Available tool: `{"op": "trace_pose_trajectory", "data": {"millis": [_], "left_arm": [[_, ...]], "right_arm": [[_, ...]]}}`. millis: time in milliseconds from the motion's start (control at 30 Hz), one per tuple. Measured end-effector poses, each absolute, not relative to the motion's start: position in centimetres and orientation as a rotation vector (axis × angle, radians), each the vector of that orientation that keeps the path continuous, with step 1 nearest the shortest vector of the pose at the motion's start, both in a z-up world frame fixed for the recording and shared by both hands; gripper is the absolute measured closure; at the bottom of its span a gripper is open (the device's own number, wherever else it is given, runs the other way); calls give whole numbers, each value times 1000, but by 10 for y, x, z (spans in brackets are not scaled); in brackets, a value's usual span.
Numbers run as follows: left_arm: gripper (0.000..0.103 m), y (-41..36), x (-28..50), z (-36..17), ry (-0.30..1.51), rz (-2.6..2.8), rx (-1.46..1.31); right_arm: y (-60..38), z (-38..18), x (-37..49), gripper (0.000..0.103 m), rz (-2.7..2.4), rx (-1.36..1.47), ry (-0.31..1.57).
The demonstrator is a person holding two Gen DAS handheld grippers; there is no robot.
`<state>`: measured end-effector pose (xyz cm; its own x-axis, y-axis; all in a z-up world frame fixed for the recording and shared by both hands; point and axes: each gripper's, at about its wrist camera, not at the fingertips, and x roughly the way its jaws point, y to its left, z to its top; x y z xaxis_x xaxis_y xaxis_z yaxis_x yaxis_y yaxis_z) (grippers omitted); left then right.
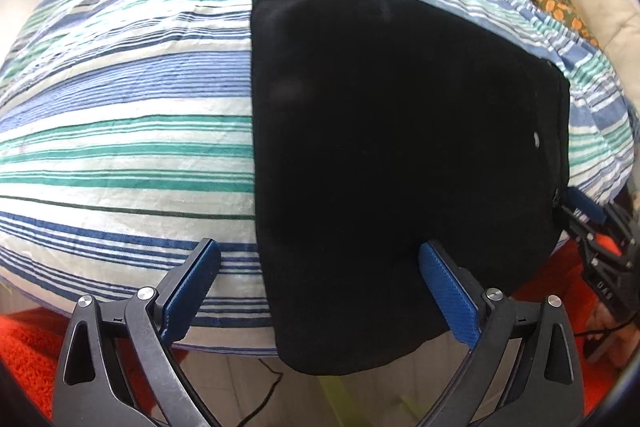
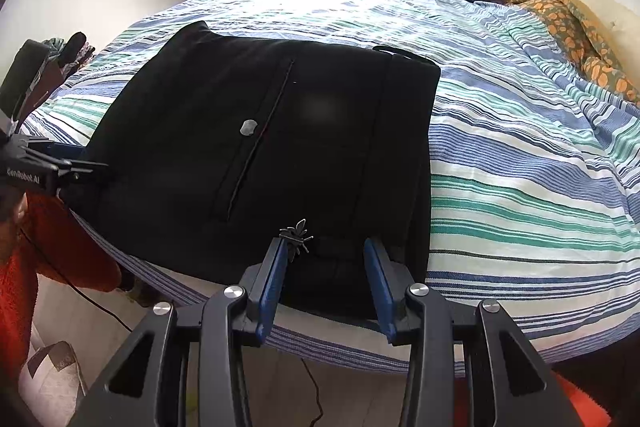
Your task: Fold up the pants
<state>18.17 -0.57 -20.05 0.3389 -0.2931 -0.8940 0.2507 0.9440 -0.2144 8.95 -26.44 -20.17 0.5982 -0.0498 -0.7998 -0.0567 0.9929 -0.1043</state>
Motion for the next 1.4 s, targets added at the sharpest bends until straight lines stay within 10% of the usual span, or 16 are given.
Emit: {"op": "trace_pose_trajectory", "data": {"millis": [300, 633, 1400], "left_arm": [[4, -20, 261, -140, 1060, -335, 74], [7, -23, 345, -197, 1203, -65, 35], [9, 14, 345, -171, 1101, -36, 38]], "right_arm": [[-267, -201, 89, 62, 35, -111, 933], [-269, -202, 86, 61, 53, -103, 923], [-271, -203, 90, 61, 47, -88, 930]]}}
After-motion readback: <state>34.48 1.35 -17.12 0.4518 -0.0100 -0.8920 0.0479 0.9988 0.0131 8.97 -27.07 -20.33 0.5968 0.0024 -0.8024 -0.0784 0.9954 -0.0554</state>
